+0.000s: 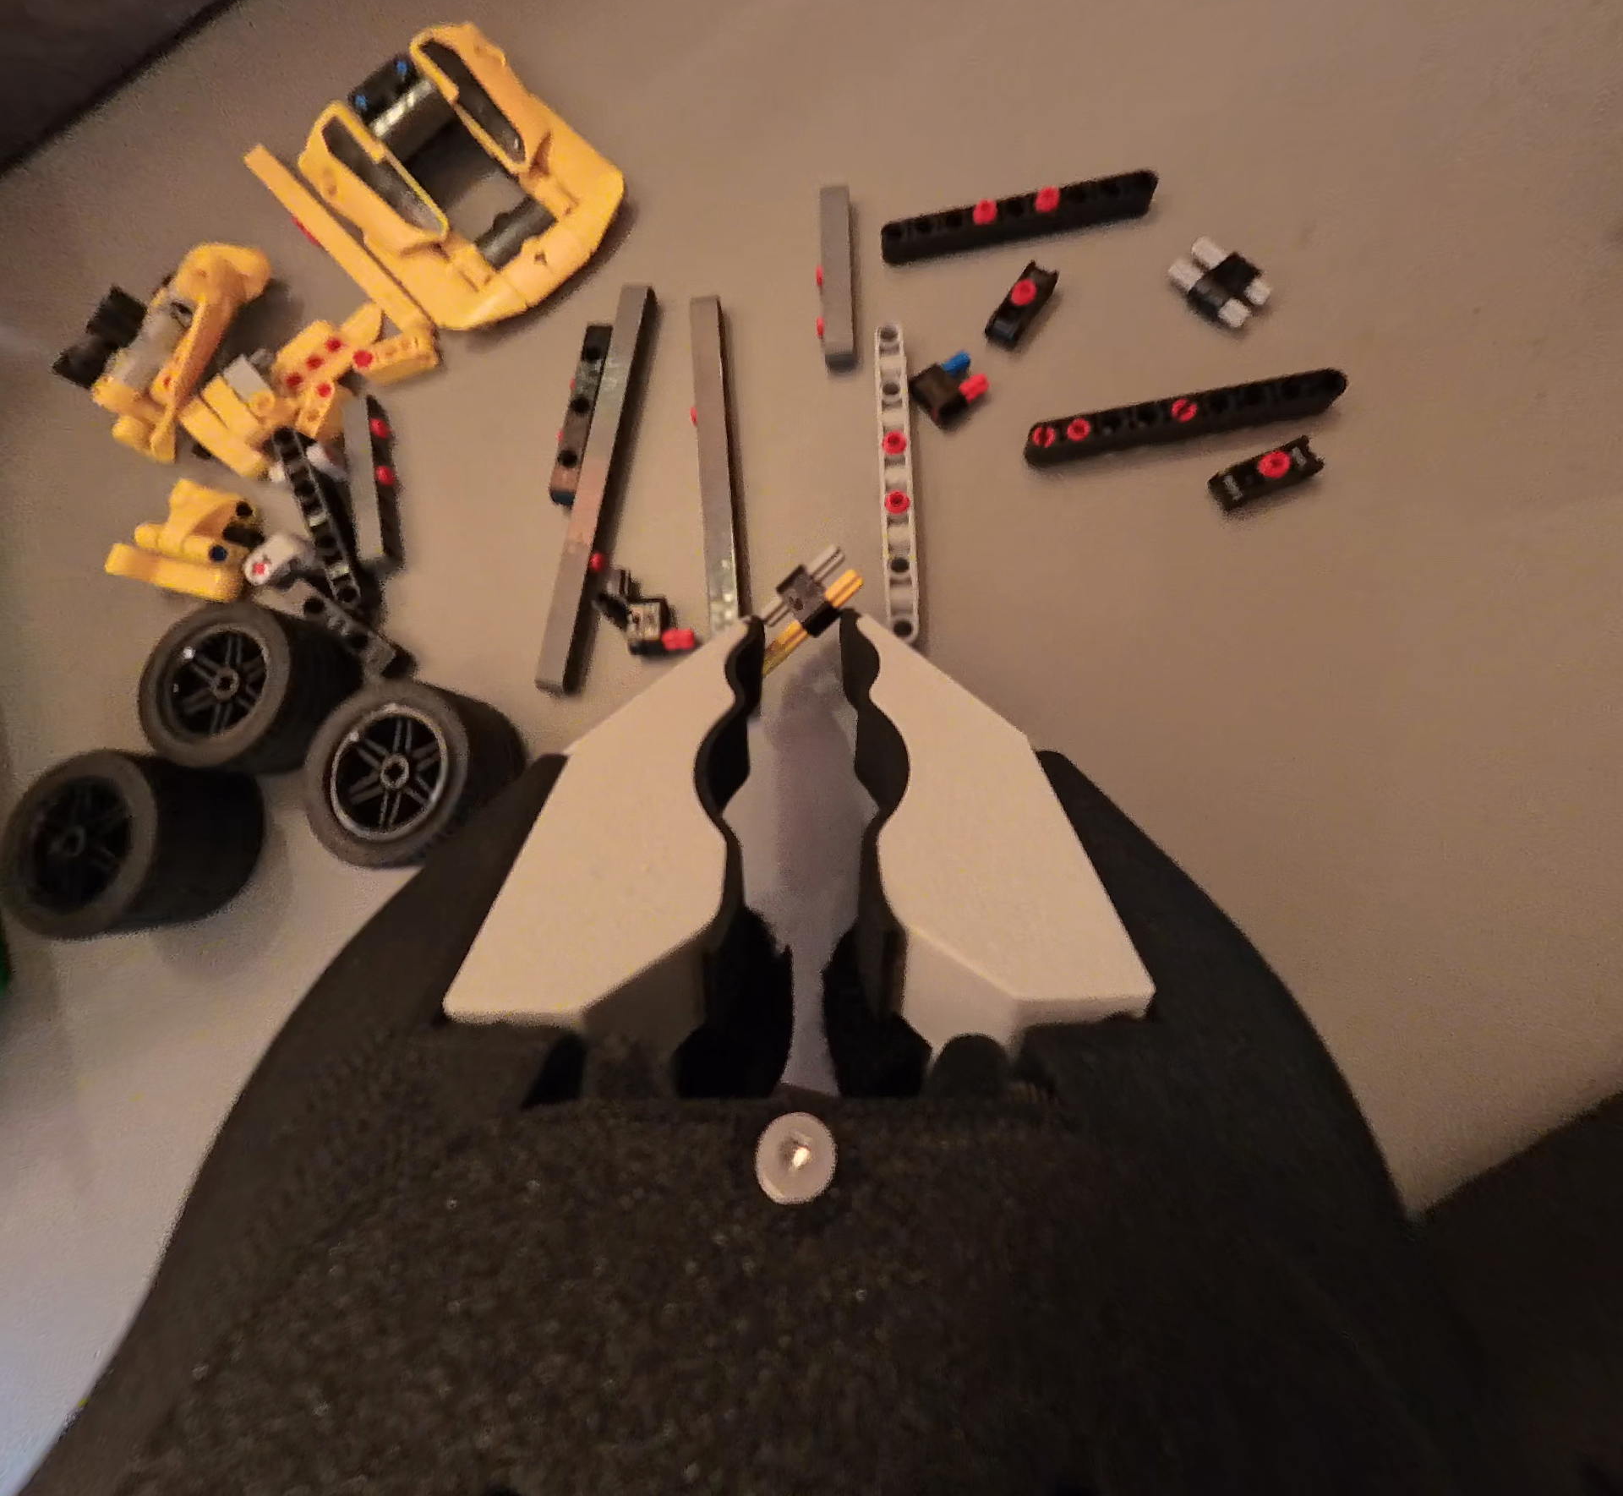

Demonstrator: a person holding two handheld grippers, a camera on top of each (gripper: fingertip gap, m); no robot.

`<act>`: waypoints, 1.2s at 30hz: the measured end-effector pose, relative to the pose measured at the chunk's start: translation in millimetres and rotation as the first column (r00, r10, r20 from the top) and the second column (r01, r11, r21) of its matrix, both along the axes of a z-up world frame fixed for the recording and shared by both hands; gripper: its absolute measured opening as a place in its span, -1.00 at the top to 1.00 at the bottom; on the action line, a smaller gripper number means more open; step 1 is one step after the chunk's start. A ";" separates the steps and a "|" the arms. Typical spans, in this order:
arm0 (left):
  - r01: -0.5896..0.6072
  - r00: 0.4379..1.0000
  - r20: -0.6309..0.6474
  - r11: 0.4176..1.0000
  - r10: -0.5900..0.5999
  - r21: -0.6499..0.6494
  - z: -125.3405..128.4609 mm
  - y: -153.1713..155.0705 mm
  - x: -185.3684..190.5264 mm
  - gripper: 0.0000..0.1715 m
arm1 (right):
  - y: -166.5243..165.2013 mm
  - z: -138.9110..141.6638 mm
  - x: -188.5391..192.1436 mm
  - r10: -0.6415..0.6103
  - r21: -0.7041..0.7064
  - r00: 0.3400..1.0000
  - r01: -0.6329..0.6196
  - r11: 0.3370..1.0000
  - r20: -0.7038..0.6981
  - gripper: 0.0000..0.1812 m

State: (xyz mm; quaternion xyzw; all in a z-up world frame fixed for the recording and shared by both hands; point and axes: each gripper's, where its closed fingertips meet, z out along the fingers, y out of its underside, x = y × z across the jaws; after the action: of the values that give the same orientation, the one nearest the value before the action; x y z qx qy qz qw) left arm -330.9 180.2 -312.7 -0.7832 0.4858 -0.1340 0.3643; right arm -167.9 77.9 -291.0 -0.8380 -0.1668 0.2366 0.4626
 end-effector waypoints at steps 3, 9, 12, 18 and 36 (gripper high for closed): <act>-0.032 1.000 0.000 0.999 0.032 -0.019 -4.0 -7.1 -7.2 0.80 | 0.1 0.8 -0.9 0.002 0.007 1.000 -0.002 1.000 0.005 0.80; -0.116 0.993 -0.009 0.989 0.116 -0.093 -12.2 -10.0 -28.4 0.77 | 0.8 0.4 0.6 -0.006 0.012 1.000 0.006 1.000 0.018 0.81; -0.133 0.989 0.043 0.983 0.139 -0.124 -5.7 -13.0 -33.6 0.67 | 1.4 -0.1 1.4 -0.010 0.014 1.000 0.010 1.000 0.022 0.82; -0.127 0.949 0.277 0.986 0.152 -0.107 41.7 -22.0 -37.9 0.67 | 1.8 -0.1 2.2 -0.013 0.017 1.000 0.012 1.000 0.025 0.83; -0.217 0.951 0.205 0.971 0.233 -0.096 36.1 -43.9 -8.1 0.67 | 0.7 18.3 -11.0 0.042 0.165 0.994 -0.059 0.984 0.105 0.83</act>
State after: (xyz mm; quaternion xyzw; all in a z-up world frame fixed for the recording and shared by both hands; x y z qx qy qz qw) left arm -339.1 136.3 -276.6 -0.8270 0.3461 -0.1930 0.3987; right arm -178.9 78.6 -272.7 -0.8023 -0.2305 0.1905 0.5166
